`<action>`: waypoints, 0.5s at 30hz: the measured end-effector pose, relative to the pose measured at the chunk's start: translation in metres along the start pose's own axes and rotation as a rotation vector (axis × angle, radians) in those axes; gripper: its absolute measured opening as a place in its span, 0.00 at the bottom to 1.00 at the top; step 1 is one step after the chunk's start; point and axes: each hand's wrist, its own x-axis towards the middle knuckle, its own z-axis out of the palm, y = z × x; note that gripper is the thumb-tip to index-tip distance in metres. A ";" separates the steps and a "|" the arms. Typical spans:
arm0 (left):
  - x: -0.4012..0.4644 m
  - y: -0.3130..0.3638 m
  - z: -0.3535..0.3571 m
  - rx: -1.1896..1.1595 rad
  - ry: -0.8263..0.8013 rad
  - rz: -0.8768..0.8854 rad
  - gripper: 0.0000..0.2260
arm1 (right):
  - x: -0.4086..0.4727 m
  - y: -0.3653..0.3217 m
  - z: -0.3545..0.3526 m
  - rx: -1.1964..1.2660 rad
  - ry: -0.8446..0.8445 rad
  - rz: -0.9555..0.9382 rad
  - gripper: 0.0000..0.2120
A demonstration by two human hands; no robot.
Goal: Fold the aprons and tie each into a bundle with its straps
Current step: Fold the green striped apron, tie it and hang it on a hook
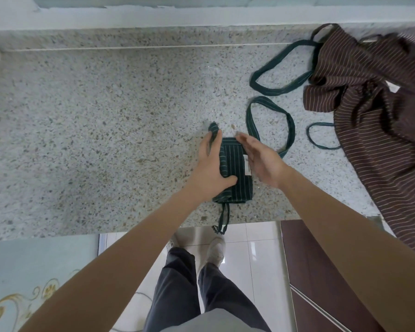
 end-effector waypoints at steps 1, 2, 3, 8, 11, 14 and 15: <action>0.002 0.005 0.005 -0.011 -0.004 0.019 0.46 | 0.000 -0.001 -0.003 0.029 -0.006 0.001 0.22; 0.005 0.009 0.011 -0.014 -0.014 0.033 0.46 | 0.000 -0.002 -0.005 0.040 -0.020 -0.006 0.23; 0.008 0.012 0.017 -0.006 -0.029 0.038 0.47 | 0.000 -0.002 -0.006 0.051 -0.032 -0.010 0.24; 0.019 0.017 0.039 0.073 -0.139 0.044 0.42 | 0.003 0.000 -0.009 0.076 0.050 0.005 0.21; 0.027 0.009 0.035 0.026 -0.184 0.031 0.35 | 0.002 0.002 -0.011 -0.031 0.077 -0.062 0.26; 0.033 -0.003 0.020 0.195 -0.258 0.115 0.36 | 0.000 0.007 -0.010 -0.184 0.089 -0.145 0.33; 0.034 -0.008 0.016 0.342 -0.262 0.160 0.38 | 0.001 0.010 -0.010 -0.226 0.091 -0.174 0.34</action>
